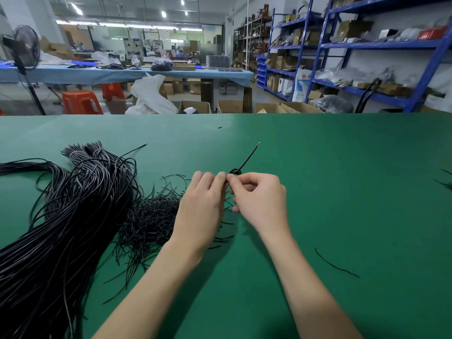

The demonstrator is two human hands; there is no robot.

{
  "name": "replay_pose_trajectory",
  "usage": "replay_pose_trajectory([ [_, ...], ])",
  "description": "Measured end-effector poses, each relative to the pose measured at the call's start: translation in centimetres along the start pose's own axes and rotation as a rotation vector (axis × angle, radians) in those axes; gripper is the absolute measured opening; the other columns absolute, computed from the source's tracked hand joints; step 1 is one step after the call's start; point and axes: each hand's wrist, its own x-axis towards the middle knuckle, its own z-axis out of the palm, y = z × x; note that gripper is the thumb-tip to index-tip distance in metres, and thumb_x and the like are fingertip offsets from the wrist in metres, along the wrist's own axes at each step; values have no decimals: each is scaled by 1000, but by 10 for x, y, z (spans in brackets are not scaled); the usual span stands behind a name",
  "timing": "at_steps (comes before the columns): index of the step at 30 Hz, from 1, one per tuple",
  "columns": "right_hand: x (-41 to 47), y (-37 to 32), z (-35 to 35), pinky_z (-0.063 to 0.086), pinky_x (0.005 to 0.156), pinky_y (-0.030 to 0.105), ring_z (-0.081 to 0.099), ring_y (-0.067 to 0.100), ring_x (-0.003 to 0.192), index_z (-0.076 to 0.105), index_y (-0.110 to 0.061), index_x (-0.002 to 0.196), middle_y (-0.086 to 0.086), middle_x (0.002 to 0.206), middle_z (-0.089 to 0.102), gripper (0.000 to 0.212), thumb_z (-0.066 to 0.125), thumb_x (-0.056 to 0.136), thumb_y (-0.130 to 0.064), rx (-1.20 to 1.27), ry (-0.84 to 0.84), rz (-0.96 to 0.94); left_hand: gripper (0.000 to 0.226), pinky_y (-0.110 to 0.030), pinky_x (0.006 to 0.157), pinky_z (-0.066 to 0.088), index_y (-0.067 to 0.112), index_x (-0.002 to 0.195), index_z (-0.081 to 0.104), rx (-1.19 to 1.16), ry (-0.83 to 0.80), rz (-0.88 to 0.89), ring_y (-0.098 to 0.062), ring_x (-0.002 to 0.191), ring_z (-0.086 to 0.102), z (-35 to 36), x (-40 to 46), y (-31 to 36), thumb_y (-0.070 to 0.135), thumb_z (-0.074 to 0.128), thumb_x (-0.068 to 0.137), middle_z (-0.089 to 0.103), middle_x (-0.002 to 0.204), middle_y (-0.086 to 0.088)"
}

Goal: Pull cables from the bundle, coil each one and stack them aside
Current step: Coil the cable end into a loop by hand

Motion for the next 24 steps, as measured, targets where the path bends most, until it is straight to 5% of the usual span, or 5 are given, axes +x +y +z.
replay_pose_trajectory([
  [7, -1, 2, 12, 63, 67, 45, 66, 6, 46, 69, -23, 66, -12, 55, 69, 26, 72, 92, -26, 122, -37, 80, 21, -42, 65, 49, -5, 114, 67, 7, 29, -8, -34, 80, 54, 0, 1, -4, 1, 68, 93, 62, 84, -13],
  [10, -1, 9, 20, 62, 73, 48, 68, 10, 50, 69, -19, 70, -9, 57, 69, 22, 71, 92, -23, 215, 6, 128, 26, -42, 76, 49, -3, 122, 64, -68, -54, -84, -33, 93, 55, 0, 1, -1, 3, 62, 96, 64, 97, -15],
  [15, 2, 24, 11, 62, 69, 40, 64, 7, 63, 65, -22, 73, -14, 64, 66, 20, 70, 92, -19, 52, 117, -99, 34, -17, 98, 35, 8, 137, 56, -340, -303, -133, -15, 118, 52, -5, 12, -1, 18, 44, 106, 63, 124, -5],
  [19, 3, 32, 6, 61, 59, 40, 64, 16, 74, 65, -16, 79, -5, 75, 66, 14, 68, 93, -13, 37, 73, -309, 26, -19, 71, 45, 19, 106, 76, -729, -270, -428, 1, 72, 58, -11, 19, -5, 28, 52, 104, 76, 92, 6],
  [24, 0, 35, 7, 57, 53, 47, 62, 20, 75, 65, -17, 81, -9, 78, 62, 14, 67, 93, -10, 112, 49, -347, 22, -37, 93, 52, 14, 104, 79, -1147, -341, -797, -14, 92, 67, -16, 21, -18, 29, 75, 88, 78, 99, -5],
])
